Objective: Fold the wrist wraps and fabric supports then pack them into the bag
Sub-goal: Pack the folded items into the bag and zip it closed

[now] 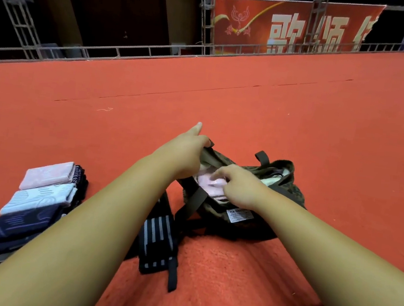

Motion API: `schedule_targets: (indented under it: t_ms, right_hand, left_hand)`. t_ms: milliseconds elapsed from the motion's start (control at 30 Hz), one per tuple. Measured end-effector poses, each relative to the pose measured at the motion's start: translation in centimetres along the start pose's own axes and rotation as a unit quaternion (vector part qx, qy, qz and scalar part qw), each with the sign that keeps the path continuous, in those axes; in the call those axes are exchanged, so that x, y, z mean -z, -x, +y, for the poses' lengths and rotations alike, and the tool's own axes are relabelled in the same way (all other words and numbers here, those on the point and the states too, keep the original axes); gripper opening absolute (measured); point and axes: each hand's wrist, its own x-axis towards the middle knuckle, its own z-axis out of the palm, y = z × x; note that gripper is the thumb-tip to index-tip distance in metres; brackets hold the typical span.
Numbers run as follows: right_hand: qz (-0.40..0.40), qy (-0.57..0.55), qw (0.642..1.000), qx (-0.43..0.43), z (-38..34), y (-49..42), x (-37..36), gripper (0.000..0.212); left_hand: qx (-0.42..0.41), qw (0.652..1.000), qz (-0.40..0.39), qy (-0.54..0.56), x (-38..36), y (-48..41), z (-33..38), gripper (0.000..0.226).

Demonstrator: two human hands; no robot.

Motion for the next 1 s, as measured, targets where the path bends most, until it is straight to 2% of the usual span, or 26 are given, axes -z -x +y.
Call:
schedule_targets:
  t_ms: [67, 100, 267, 333, 500, 633, 800, 1000]
  right_hand:
    - [0.067, -0.023, 0.995, -0.066, 0.3, -0.3, 0.1, 0.041]
    - [0.071, -0.021, 0.994, -0.079, 0.2, -0.3, -0.1, 0.037]
    - [0.035, -0.026, 0.997, -0.062, -0.5, -0.1, -1.1, 0.05]
    - [0.037, -0.027, 0.997, -0.064, -0.8, 0.1, -0.9, 0.054]
    - [0.055, -0.018, 0.995, -0.082, -1.4, 0.7, 0.3, 0.046]
    - [0.079, -0.043, 0.991, -0.099, -2.4, 1.5, 1.4, 0.047]
    - [0.104, -0.074, 0.989, -0.079, -6.5, 2.3, 1.7, 0.044]
    - [0.11, -0.104, 0.988, -0.02, -13.2, 2.7, -1.2, 0.036]
  left_hand:
    - [0.005, 1.0, -0.003, 0.006, 0.4, 0.6, 0.1, 0.061]
    - [0.005, 1.0, -0.001, 0.006, 0.6, 0.8, 0.2, 0.061]
    - [-0.009, 1.0, 0.004, 0.013, 0.5, 0.8, 0.0, 0.07]
    - [-0.009, 1.0, -0.002, 0.02, 0.5, 1.1, -0.2, 0.066]
    - [-0.005, 1.0, -0.022, 0.014, 0.0, 1.8, -1.3, 0.049]
    - [-0.015, 0.999, 0.02, 0.032, 0.0, 3.0, -2.2, 0.051]
    - [0.001, 0.996, 0.068, 0.061, 2.1, 6.3, -3.8, 0.045]
    - [0.081, 0.989, 0.077, 0.095, 4.7, 12.6, -8.3, 0.037]
